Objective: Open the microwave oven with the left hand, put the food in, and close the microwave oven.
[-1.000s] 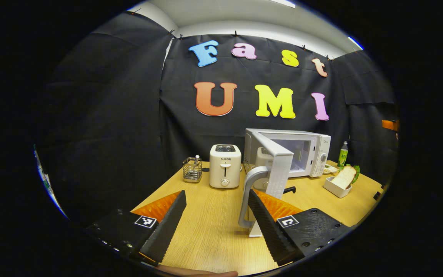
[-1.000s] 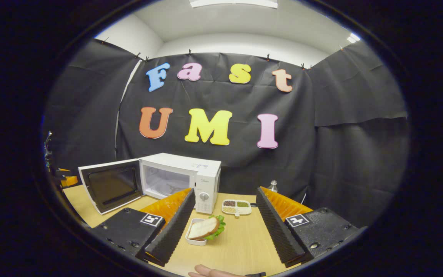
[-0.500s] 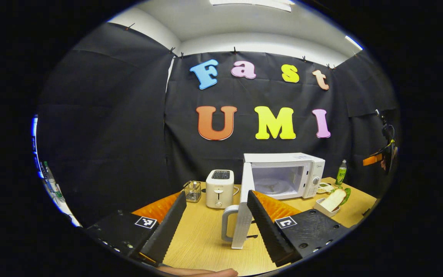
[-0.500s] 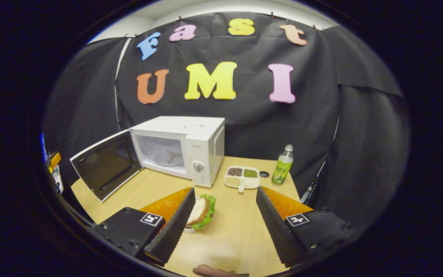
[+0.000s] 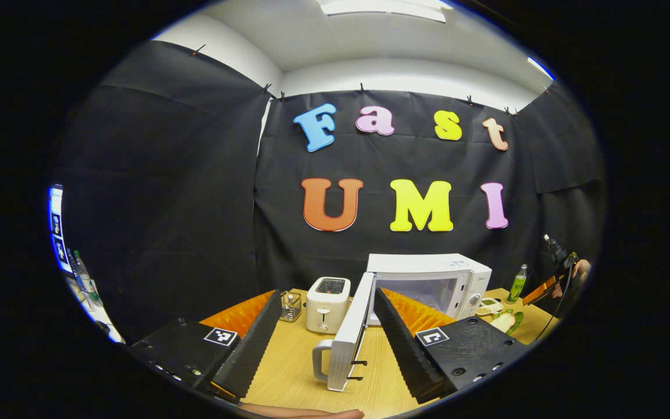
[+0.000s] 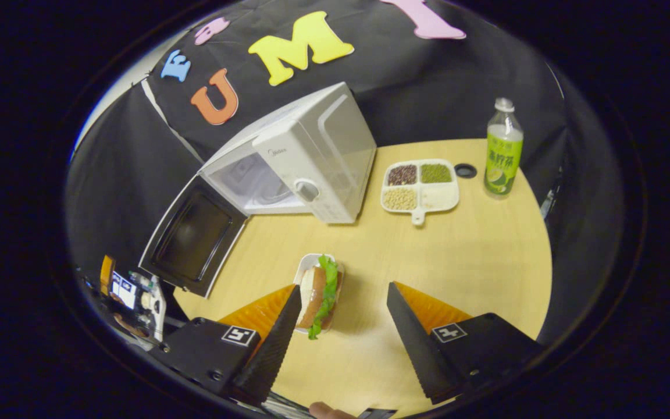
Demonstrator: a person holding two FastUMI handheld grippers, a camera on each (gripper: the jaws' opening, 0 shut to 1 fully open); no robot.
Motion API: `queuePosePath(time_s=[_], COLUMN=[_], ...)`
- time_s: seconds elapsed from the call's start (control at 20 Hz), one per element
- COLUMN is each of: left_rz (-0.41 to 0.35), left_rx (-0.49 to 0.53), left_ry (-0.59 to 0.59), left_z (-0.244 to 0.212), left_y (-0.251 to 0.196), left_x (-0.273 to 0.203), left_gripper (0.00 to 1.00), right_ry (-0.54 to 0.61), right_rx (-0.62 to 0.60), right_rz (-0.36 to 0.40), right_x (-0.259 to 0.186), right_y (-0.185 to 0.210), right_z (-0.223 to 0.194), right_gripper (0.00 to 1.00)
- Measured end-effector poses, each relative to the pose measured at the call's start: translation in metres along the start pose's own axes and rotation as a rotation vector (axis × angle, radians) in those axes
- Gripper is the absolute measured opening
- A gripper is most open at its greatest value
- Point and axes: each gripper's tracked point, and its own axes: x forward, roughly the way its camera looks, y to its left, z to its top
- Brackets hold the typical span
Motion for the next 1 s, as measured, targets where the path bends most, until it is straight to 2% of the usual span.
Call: queuePosePath(time_s=[0.1,0.25,0.4,0.45,0.55,0.6,0.65,0.7,0.75,0.85,0.9,1.0], left_rz=[-0.010,-0.015,-0.066,-0.055,-0.040,-0.041,-0.044,-0.049,-0.051,-0.062,-0.072,-0.090], left_rx=[-0.001,0.000,-0.023,-0.013,0.005,0.005,0.005,0.008,0.012,0.021,0.024,0.024], left_ry=[-0.018,-0.009,0.022,0.024,0.030,0.033,0.039,0.043,0.036,0.018,0.014,0.013], left_z=[0.011,0.013,0.006,0.005,0.002,0.001,0.000,-0.002,-0.001,0.002,0.002,-0.002], left_y=[-0.011,-0.023,-0.045,-0.044,-0.039,-0.041,-0.043,-0.043,-0.042,-0.042,-0.043,-0.045], left_x=[0.002,0.007,0.008,0.009,0.012,0.011,0.011,0.011,0.010,0.011,0.011,0.011], left_gripper=[0.95,0.95,0.95,0.95,0.95,0.95,0.95,0.95,0.95,0.95,0.95,0.95], right_ry=[0.058,0.129,0.196,0.226,0.226,0.212,0.199,0.177,0.156,0.110,0.083,0.023], right_rx=[0.029,0.041,0.103,0.121,0.149,0.141,0.116,0.092,0.065,0.008,-0.028,-0.131], right_rz=[0.071,0.113,0.187,0.223,0.228,0.222,0.209,0.191,0.173,0.149,0.135,0.087], right_x=[0.014,0.031,0.049,0.053,0.052,0.052,0.047,0.042,0.035,0.019,0.010,-0.006], right_y=[0.003,0.001,0.011,0.017,0.020,0.024,0.027,0.031,0.035,0.051,0.059,0.075], right_z=[-0.003,-0.009,-0.017,-0.024,-0.022,-0.022,-0.022,-0.021,-0.018,-0.016,-0.015,-0.013], right_gripper=[0.82,0.77,0.71,0.75,0.36,0.37,0.28,0.36,0.27,0.27,0.36,0.35])
